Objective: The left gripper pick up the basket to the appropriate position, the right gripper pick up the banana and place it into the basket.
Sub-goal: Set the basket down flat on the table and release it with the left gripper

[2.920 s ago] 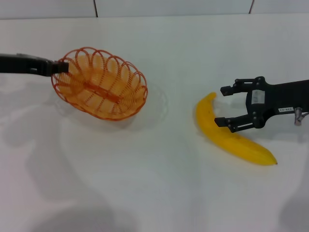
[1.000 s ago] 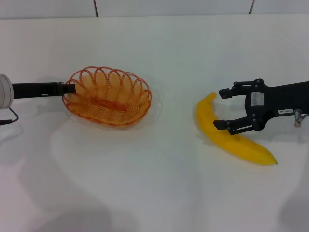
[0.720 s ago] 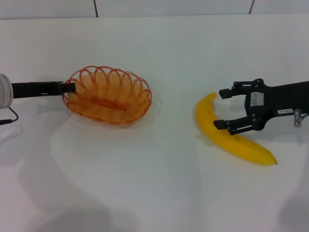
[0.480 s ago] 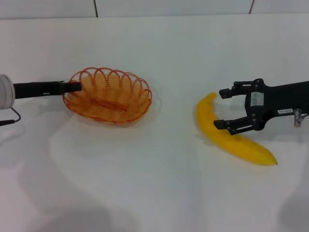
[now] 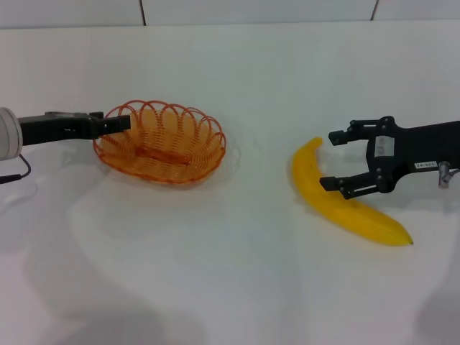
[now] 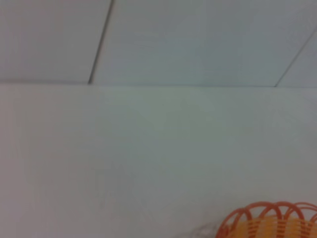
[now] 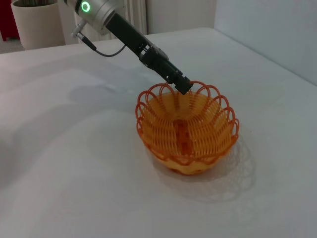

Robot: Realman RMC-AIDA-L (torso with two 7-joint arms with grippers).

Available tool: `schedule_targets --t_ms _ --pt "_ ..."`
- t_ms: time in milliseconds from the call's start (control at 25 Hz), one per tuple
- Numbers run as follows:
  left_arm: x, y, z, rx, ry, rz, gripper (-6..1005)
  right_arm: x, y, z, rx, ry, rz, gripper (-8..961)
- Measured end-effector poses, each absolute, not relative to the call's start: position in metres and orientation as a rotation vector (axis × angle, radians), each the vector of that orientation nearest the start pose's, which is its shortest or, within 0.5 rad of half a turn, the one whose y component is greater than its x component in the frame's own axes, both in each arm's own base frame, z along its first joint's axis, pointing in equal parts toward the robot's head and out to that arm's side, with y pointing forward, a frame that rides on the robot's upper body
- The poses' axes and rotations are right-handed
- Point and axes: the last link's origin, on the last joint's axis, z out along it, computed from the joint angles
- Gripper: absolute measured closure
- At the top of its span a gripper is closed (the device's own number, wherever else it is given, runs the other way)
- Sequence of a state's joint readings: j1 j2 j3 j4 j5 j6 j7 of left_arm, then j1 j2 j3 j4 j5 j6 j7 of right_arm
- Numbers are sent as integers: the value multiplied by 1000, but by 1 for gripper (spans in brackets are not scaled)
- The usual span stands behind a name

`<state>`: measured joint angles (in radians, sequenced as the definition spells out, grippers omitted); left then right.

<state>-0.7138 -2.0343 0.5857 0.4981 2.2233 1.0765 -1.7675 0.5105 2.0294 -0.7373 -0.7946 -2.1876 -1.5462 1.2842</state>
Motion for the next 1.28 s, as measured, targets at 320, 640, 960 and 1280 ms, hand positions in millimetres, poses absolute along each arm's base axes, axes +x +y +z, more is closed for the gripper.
schedule_targets --t_ms 320,640,960,1280 --pt "-285 402 4 -2354 -877 -466 339 282 340 24 -2776 347 320 73" --pt "-286 382 14 -2374 -588 -590 338 275 345 22 -2773 338 357 73" --pt "-320 333 9 -2407 -367 -530 339 270 346 21 -2762 332 402 73" --pt "-342 290 9 -2422 -351 -553 339 265 342 24 -2781 364 406 74"
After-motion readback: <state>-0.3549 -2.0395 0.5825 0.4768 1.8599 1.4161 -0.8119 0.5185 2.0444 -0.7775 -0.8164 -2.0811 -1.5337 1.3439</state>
